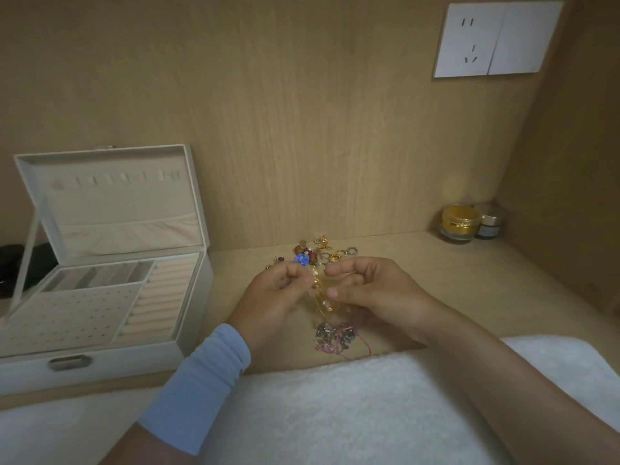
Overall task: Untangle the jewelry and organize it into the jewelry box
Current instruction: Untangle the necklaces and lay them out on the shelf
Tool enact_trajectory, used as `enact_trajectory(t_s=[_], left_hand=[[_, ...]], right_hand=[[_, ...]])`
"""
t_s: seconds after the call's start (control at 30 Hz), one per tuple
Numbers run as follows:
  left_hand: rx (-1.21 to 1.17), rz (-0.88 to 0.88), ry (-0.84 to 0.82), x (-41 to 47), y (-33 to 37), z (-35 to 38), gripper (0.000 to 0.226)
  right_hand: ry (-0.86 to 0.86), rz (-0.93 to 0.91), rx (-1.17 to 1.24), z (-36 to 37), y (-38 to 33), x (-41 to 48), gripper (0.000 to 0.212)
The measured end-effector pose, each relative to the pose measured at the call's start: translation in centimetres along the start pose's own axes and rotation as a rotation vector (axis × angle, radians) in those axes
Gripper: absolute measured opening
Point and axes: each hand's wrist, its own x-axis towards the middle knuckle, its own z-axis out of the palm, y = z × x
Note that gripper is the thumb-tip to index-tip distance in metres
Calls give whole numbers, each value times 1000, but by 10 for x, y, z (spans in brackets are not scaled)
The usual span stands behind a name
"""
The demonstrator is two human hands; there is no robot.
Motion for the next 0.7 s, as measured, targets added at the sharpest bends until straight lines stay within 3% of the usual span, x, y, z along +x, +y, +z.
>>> enact_trajectory(t_s=[0.17, 0.33, 0.47, 0.53, 0.63, 0.7], left_hand=[[-85, 8, 41, 2, 4, -8, 10], [-91, 30, -18, -3, 11, -8, 11], [-189, 30, -16, -5, 14, -11, 10], [-227, 41, -22, -7, 16, -15, 9], [-256, 48, -36, -8, 18, -22, 7], [-246, 33, -26, -9, 19, -29, 8]], right_hand=[[-66, 12, -131, -2, 3, -2, 11], [-59, -2, -167, 1, -6, -7, 21], [-85, 19, 16, 2, -8, -6, 30], [-61, 19, -4, 8, -11, -3, 31], [-4, -102, -166, 24, -23, 1, 13], [-49, -185, -200, 33, -30, 11, 26]])
